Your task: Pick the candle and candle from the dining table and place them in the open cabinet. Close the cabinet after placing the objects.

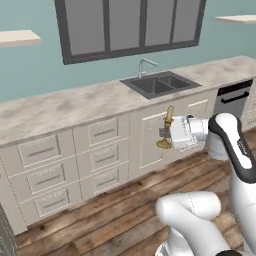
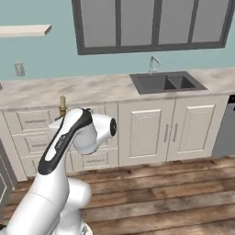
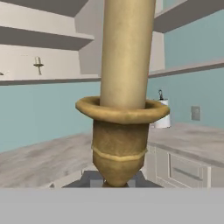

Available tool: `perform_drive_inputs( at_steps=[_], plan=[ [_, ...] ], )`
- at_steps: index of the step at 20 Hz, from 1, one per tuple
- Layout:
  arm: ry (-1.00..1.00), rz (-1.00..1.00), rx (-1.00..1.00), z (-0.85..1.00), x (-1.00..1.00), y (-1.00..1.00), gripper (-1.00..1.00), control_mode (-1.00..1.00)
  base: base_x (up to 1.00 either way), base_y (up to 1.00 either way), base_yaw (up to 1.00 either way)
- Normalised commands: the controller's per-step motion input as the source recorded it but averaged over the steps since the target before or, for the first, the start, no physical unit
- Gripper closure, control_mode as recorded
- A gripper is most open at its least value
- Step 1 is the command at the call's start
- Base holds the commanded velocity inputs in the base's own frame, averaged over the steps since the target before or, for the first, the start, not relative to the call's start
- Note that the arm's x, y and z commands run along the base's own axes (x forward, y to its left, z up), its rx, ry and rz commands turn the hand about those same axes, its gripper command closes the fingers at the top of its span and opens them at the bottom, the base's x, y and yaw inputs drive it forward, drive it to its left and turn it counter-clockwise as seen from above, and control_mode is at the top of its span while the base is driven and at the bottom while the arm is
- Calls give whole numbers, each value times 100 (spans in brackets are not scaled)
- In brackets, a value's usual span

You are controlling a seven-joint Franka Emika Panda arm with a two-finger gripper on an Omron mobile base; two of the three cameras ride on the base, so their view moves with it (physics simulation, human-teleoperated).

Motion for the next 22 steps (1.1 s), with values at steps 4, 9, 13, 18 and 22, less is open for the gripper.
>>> perform_drive_inputs(
  at_steps=[4, 9, 13, 18, 22],
  plan=[
    [0, 0, 0, 0, 0, 0, 100, 100, -1, 56, 42],
    [0, 0, 0, 0, 0, 0, 100, 100, 5, 11, 36],
    [0, 0, 0, 0, 0, 0, 100, 100, 15, -6, 35],
    [0, 0, 0, 0, 0, 0, 100, 100, 20, -34, 35],
    [0, 0, 0, 0, 0, 0, 100, 100, 17, -41, 37]
  ],
)
